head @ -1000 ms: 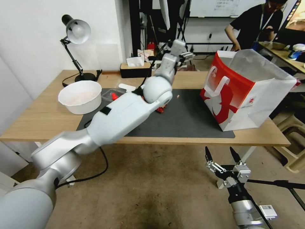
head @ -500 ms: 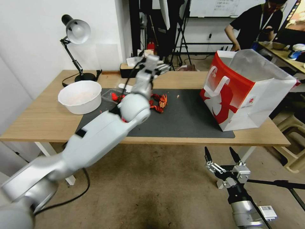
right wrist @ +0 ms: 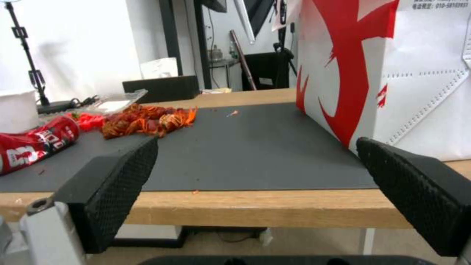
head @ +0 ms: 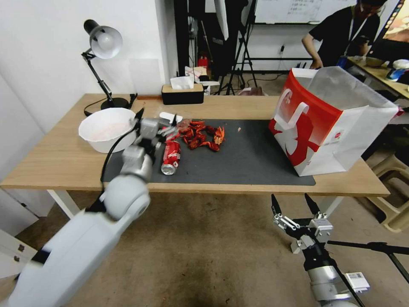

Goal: Pick up the trash from the table and place it into the takeout bag.

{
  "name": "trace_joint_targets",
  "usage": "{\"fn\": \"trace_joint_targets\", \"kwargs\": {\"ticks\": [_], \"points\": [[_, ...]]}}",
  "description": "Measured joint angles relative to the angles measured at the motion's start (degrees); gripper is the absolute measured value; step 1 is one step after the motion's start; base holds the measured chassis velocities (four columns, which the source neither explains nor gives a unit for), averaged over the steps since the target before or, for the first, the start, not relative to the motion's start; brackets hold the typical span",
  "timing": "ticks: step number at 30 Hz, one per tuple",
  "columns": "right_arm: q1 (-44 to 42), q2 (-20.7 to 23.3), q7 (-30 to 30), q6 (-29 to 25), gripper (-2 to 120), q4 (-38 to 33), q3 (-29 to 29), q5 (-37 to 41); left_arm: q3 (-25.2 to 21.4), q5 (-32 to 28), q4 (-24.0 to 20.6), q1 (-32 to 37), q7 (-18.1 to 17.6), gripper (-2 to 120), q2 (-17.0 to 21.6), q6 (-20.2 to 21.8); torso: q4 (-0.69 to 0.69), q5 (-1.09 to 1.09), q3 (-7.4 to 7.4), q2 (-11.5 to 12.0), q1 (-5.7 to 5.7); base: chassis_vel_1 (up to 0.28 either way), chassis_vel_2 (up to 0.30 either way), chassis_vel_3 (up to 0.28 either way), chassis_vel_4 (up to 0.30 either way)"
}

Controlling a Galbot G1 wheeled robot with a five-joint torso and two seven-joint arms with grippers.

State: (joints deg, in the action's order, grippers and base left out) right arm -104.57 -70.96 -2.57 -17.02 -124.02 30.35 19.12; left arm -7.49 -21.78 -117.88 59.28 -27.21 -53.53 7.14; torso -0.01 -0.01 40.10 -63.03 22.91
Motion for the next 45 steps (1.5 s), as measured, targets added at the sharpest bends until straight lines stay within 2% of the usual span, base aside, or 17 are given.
{"fn": "trace_joint_targets", "kwargs": {"ticks": [3,6,8,14,24,26,28,30,32,35,45], "points": [[0.25,0.26,-0.1,0.29,100,-0.23,-0.07,-0.04,-5.14,1.86,-3.09,10.1,2.04,100,-1.0,-0.99,0.02,0.0,0.0,0.0,-0.01,0.0,0.0,0.0,0.0],[0.45,0.41,-0.17,0.45,100,-0.37,-0.05,-0.04,-7.48,2.81,-4.13,13.84,3.74,100,-1.51,-1.6,0.03,0.02,-0.01,0.0,-0.01,0.0,0.0,0.0,0.0],[0.69,0.78,-0.32,0.75,100,-0.8,0.04,0.06,-10.77,3.3,-5.54,18.32,5.4,100,-2.38,-2.37,0.01,0.02,0.0,0.0,0.0,0.0,0.0,0.0,0.0],[0.73,0.97,-0.38,1.0,100,-1.21,0.03,0.1,-13.43,2.94,-7.14,22.07,7.24,100,-3.14,-2.75,-0.01,0.01,0.0,0.0,0.01,0.0,0.0,0.0,0.0],[0.71,0.97,-0.39,1.08,100,-1.35,-0.03,0.11,-15.16,1.61,-8.01,24.46,9.0,100,-3.69,-2.92,0.02,0.02,0.0,0.0,0.0,0.0,0.0,0.0,0.0],[0.71,0.97,-0.39,1.08,100,-1.41,-0.06,0.12,-17.09,0.2,-8.44,27.62,10.73,100,-4.46,-3.47,0.01,0.02,0.0,0.0,0.0,0.0,0.0,0.0,0.0],[0.71,0.97,-0.4,1.08,100,-1.41,-0.06,0.13,-17.22,0.14,-8.44,27.84,10.86,100,-4.51,-3.58,0.01,0.02,0.0,0.0,0.0,0.0,0.0,0.0,0.0],[0.82,1.12,-0.4,1.09,100,-1.45,-0.04,0.31,-18.84,-0.11,-7.67,31.19,12.83,100,-5.51,-5.73,0.01,0.02,0.0,0.0,0.0,0.0,0.0,0.0,0.0],[0.83,1.16,-0.39,1.09,100,-1.46,-0.02,0.34,-19.08,-0.13,-7.48,31.66,13.12,100,-5.69,-6.08,0.01,0.01,0.01,0.0,0.0,0.0,0.0,0.0,0.0],[0.85,1.22,-0.4,1.11,100,-1.49,0.24,0.52,-20.17,-0.02,-6.05,33.72,14.7,100,-6.91,-8.93,0.01,0.01,0.0,0.0,0.0,0.0,0.0,0.0,0.0],[0.36,1.29,-0.23,0.86,100,-1.38,0.74,0.73,-19.83,0.6,-3.63,36.5,17.56,100,-9.33,-11.97,0.0,0.02,0.0,0.01,0.0,0.0,0.0,0.0,0.0]]}}
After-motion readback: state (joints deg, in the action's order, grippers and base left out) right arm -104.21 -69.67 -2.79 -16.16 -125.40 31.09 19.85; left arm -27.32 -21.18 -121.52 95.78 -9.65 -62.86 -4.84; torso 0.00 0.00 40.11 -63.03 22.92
